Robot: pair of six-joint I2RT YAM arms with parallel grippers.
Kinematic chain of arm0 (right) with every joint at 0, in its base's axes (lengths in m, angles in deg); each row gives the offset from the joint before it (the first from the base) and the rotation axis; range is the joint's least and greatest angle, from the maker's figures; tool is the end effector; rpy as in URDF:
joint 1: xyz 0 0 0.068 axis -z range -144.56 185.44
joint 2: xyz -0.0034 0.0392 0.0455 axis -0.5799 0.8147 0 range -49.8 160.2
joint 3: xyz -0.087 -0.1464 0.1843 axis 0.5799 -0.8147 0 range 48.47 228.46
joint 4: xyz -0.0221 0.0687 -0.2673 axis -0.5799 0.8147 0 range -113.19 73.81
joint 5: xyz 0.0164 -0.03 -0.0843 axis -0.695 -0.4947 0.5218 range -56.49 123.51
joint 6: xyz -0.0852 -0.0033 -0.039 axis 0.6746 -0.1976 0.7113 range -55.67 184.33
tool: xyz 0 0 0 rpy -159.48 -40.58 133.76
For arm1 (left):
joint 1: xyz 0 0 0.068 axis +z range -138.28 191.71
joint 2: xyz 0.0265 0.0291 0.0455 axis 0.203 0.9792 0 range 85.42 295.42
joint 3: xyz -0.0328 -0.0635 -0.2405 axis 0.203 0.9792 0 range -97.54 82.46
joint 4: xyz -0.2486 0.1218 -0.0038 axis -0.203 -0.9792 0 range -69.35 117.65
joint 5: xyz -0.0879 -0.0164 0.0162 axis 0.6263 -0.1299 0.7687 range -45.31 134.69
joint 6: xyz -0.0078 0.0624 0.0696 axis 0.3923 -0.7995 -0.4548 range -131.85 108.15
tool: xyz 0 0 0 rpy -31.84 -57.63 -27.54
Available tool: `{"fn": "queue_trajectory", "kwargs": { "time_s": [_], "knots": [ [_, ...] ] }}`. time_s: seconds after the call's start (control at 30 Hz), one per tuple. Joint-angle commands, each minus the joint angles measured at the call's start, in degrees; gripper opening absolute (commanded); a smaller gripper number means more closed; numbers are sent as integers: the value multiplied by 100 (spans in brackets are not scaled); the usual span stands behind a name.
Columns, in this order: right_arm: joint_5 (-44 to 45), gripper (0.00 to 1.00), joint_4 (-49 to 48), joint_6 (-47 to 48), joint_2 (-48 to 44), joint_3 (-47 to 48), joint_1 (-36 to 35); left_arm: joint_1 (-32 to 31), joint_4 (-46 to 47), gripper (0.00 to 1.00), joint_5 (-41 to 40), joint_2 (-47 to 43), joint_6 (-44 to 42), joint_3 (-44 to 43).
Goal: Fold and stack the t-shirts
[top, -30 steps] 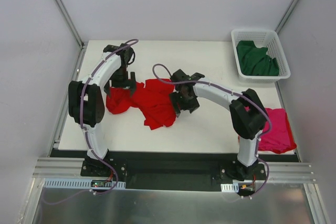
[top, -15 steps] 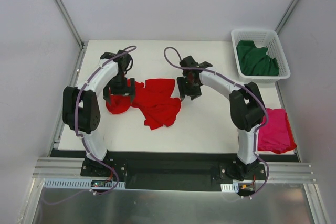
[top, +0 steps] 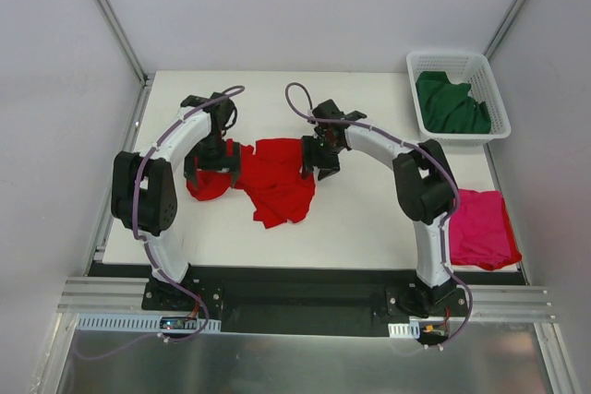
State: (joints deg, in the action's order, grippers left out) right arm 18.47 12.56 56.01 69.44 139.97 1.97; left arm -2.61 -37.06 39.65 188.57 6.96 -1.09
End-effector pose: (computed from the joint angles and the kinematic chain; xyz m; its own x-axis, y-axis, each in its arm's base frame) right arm 0.3772 0.2757 0.1163 -0.8296 -0.3809 -0.4082 -0.5147 0.8052 0.2945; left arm 0.3477 -0.0811 0.1598 -0.9894 -0.0788 -0.1221 -0.0856 0.9950 0.0507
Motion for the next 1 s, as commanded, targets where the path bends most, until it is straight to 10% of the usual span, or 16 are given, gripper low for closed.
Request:
{"fn": "queue_trajectory", "kwargs": {
  "time_s": [0.0, 0.13, 0.6, 0.67, 0.7, 0.73, 0.97],
  "knots": [
    [-393, 47, -42, -109, 143, 210, -1, -61, -77, 99, -138, -182, -88, 32],
    [-350, 2, 107, -126, 91, 227, 43, -70, -68, 99, -120, -155, -61, 5],
    [413, 1, 1954, 303, -23, 3506, 869, -184, 11, 99, 73, -32, 9, -82],
    [581, 16, 1927, 444, -146, 3270, 869, -219, 11, 99, 82, -15, 9, -91],
    [808, 39, 1849, 480, -216, 3112, 851, -228, 19, 99, 91, 3, 18, -91],
    [845, 99, 1744, 454, -443, 2867, 851, -237, 20, 99, 117, 3, 9, -83],
    [566, 96, 1312, 304, -1288, 1090, 843, -334, 28, 99, 170, 29, 35, -65]
  ]
}}
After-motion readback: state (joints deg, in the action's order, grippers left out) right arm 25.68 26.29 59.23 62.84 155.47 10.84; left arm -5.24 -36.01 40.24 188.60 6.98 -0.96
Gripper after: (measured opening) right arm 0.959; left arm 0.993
